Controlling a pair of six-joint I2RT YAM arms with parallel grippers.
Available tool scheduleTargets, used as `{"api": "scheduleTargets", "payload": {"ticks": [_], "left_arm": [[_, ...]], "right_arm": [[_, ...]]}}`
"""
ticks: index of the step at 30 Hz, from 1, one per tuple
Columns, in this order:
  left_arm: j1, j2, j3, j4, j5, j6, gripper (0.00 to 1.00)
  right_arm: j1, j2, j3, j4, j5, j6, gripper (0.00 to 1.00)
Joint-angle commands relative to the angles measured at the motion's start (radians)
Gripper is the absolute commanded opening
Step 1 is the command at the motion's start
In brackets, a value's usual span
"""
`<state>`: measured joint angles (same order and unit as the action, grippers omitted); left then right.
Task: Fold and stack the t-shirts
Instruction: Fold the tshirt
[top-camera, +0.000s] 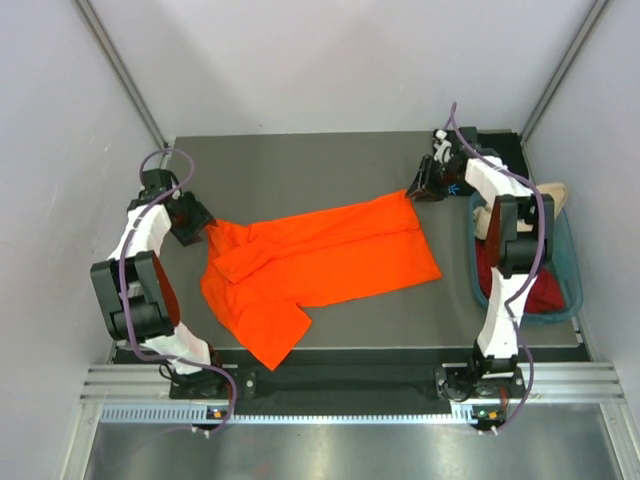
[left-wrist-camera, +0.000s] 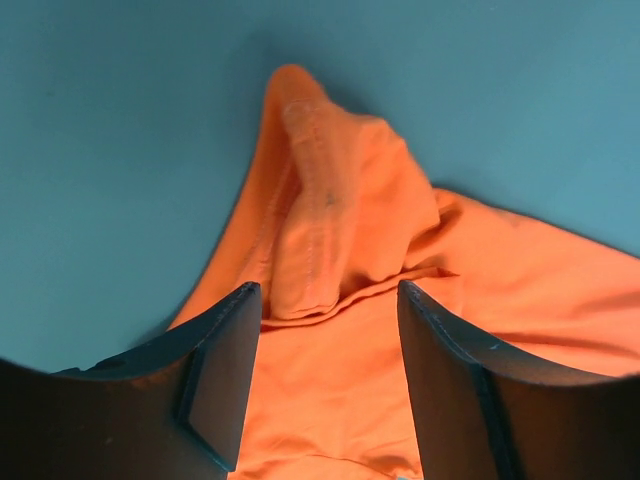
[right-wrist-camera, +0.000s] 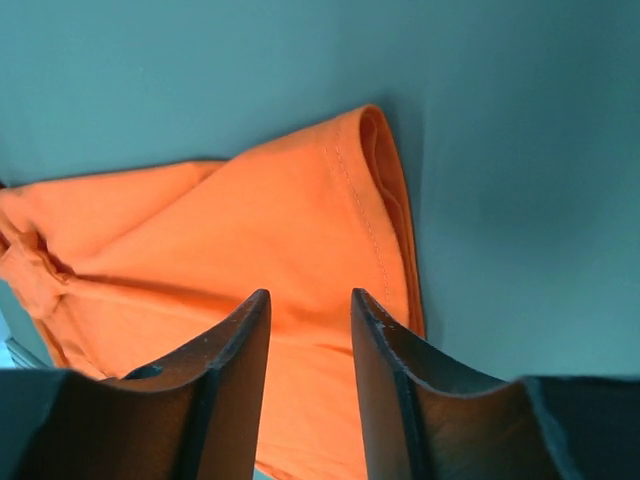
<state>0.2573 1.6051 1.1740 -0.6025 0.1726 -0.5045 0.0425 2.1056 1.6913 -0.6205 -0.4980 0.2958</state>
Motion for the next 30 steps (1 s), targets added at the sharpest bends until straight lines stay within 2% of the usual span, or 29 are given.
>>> {"api": "scheduleTargets", "payload": {"ticks": [1, 4, 7, 14, 16, 25, 28, 30], "left_arm": [[0.002, 0.007, 0.033, 0.032, 0.053, 0.011, 0.62], [0.000, 0.027, 0.041, 0.040, 0.061, 0.023, 0.64], [0.000, 0.041, 0.055, 0.006, 0.047, 0.041, 0.64], [0.000, 0.055, -0.025, 0.067, 0.105, 0.014, 0.62], [0.002, 0.068, -0.027, 0.072, 0.113, 0.017, 0.58], [0.002, 0.131, 0.021, 0.047, 0.073, 0.043, 0.54], [0.002, 0.156, 0.035, 0.059, 0.082, 0.043, 0.49], [0.000, 0.171, 0.047, 0.056, 0.084, 0.046, 0.41]], "right_arm": [[-0.007, 0.014, 0.044, 0.022, -0.007, -0.027, 0.40], [-0.007, 0.111, 0.118, -0.015, -0.034, -0.052, 0.40], [-0.006, 0.111, 0.091, 0.051, -0.048, -0.035, 0.40], [-0.006, 0.125, 0.116, 0.033, -0.036, -0.058, 0.40], [-0.006, 0.117, 0.119, 0.027, -0.027, -0.066, 0.40], [-0.007, 0.139, 0.131, 0.010, -0.022, -0.073, 0.40], [-0.007, 0.143, 0.136, 0.010, -0.020, -0.070, 0.40], [-0.007, 0.148, 0.142, 0.005, -0.020, -0.072, 0.40]]}}
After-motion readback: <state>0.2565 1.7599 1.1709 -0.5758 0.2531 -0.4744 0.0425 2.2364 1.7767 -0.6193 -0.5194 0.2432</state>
